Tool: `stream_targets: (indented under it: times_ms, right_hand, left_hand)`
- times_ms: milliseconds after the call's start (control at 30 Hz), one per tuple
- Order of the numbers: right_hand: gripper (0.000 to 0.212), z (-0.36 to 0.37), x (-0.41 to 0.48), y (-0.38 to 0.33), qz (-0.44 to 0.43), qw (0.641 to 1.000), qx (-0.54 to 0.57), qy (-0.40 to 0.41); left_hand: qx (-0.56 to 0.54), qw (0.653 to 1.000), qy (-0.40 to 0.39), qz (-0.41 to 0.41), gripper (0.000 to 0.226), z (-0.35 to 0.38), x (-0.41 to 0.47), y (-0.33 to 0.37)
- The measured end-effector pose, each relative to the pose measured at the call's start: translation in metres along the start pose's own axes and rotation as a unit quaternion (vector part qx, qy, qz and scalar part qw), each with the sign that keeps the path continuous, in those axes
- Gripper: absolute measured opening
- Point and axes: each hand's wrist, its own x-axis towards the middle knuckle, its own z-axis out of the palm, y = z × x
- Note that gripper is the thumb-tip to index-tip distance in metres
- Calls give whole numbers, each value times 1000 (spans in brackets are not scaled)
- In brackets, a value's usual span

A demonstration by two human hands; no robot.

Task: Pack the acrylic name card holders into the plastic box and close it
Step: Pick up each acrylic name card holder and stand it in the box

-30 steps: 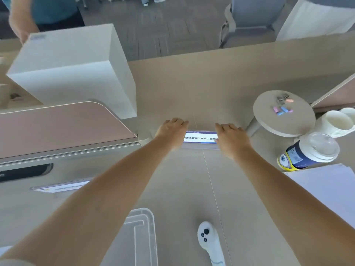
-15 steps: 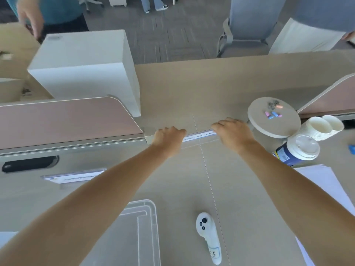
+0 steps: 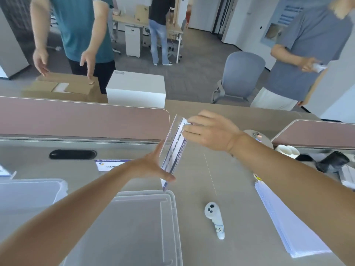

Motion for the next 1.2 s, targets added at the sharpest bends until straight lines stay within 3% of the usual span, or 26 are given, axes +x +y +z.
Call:
stream_targets:
  times_ms: [67,133,200,233,300,400,467,533,633,767,867,967,1200]
  right_hand:
    - [32,-28,41,-12,-19,999,16,28]
    - [33,-49,84,-24,-3,997,72,36]
    - [25,-62,129,-38,117,975,189,-15]
    - [30,-66,150,-47,192,943,261,-72]
    - [61,-72,188,-68,292,842,432,-137]
    - [92,-67,242,-99,308,682,646,-149]
    - [88,-56,279,-125,289,592,732,-175]
    - [72,-45,314,-153,277,540,773,-184]
    - [44,-31,364,-188,249,534,787,-185]
    - [47,-16,409,-236,302,541,764,-179]
    - [46,-4,427,-279,289,571,735,-224]
    - [42,15,441,-316,258,556,744,-266]
    - [39,68,486,-397,223,511,757,-341]
  left_hand:
    - [-76,997,26,20,143,-9,-38,-22]
    - [-146,985,79,43,126,-15,-75,-45]
    - [-218,965,133,55,95,-23,-112,-68]
    - [-258,953,144,61,84,-28,-129,-80]
    - [-304,942,128,70,73,-43,-164,-104]
    - [-321,939,107,62,80,-67,-211,-138]
    - [-316,939,132,27,82,-80,-236,-160]
    - [-302,939,162,-22,86,-87,-258,-180]
    - [-314,921,208,-98,98,-94,-284,-214]
    - [-288,899,281,-171,61,-98,-306,-238]
    - [-143,896,317,-275,45,-98,-310,-246]
    - [-27,891,304,-336,26,-93,-302,-270]
    - [-52,863,296,-406,54,-101,-291,-359]
